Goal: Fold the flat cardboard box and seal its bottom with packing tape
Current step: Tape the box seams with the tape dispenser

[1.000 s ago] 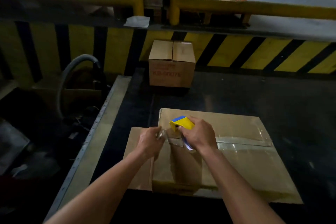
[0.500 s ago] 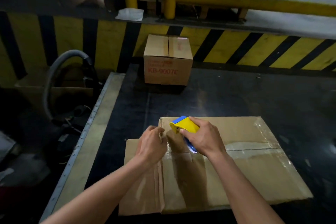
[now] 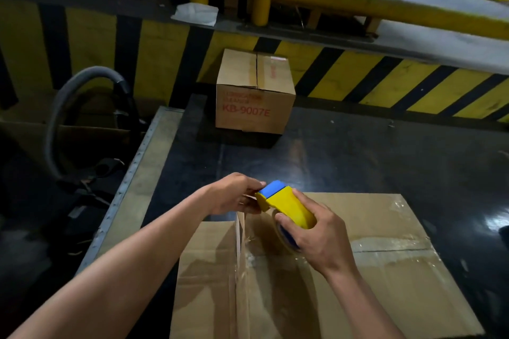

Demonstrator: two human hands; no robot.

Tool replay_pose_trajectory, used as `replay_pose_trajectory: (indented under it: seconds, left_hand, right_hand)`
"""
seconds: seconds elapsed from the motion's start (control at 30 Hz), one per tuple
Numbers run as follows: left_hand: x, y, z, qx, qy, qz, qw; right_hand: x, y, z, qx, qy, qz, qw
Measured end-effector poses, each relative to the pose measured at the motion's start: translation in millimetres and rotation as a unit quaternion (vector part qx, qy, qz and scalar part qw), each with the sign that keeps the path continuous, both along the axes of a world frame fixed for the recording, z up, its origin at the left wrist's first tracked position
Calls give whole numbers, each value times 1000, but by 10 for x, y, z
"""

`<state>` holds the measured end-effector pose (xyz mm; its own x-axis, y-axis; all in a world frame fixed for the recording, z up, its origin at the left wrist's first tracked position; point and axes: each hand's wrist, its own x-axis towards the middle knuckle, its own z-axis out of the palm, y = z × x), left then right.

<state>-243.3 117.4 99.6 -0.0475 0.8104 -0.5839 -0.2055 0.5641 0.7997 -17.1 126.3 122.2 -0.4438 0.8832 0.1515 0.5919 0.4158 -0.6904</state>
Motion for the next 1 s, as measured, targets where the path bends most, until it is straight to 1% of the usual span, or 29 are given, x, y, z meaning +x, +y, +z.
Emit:
replay_pose_trajectory:
  seconds: [0.1,0.23,0.27,0.37,0.57,0.7,1.0]
  left_hand:
    - [-86,42,-47,3,-40,-24,999]
    - [-183,46,-88,33,-15,-68,997]
    - [-200,39,-98,36,-20,-71,997]
    - [-241,18,-110,40,-52,-77,995]
    - [-266,-8,-58,39,-46,-84,995]
    - [-285,-61,-53,33,-70,-85,993]
    - [-292,-72,-21,29,-46,-81,995]
  right_hand:
    - [11,25,9,-3,3,-5,1000]
    - [21,-5,7,-7,0,-3,1000]
    - [23,-16,6,-9,3,-1,1000]
    - [34,-32,4,-23,21,0,1000]
    - [30,-71,-8,-23,27,7,999]
    - [36,-77,-21,-33,44,11,998]
    - [51,-61,-48,-44,41,20,998]
